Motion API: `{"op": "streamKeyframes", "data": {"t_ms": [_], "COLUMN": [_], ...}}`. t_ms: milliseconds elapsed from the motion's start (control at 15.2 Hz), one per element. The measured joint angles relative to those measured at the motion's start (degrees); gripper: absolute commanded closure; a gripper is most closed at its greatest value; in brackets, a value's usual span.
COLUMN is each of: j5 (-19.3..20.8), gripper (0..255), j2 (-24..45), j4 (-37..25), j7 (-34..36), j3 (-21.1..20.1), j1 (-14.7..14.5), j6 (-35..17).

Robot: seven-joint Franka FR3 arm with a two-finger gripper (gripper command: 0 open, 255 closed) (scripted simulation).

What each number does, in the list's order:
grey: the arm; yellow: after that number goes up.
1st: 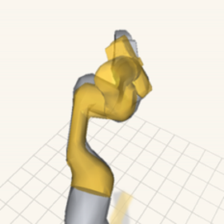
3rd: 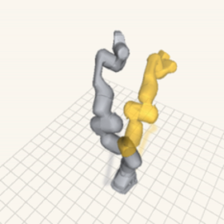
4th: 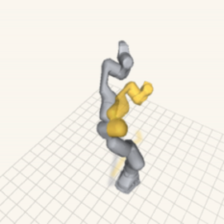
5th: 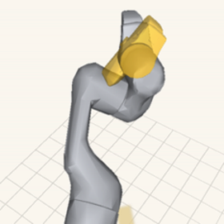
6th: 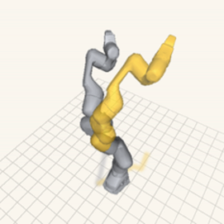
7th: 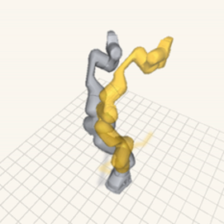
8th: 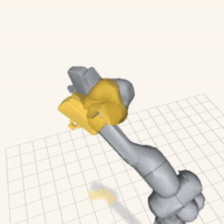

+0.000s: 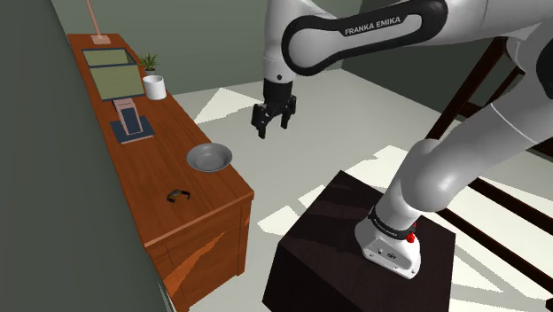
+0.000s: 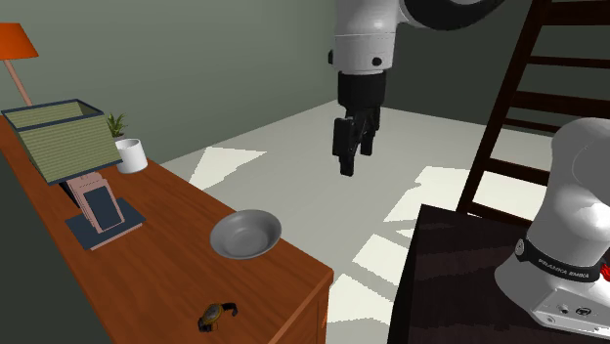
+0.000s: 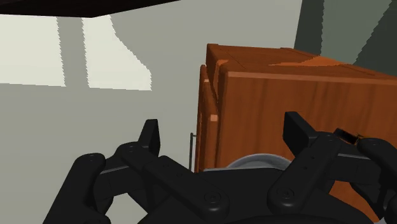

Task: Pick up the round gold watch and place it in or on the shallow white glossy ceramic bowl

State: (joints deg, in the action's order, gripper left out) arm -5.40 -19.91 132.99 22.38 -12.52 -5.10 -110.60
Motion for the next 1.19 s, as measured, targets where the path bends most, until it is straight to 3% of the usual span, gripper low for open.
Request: {"op": "streamKeyframes", "data": {"t_ms": [528, 1188], "j5": [2.65, 11.5], "gripper": [0, 0], "j2": [15.02, 36.82], "j4": [-6.59, -22.67], "j7": [8.37, 19.39], "j3": [-5.17, -7.1], "j1": [-1.65, -6.21], "j6": [-9.39, -15.09]}}
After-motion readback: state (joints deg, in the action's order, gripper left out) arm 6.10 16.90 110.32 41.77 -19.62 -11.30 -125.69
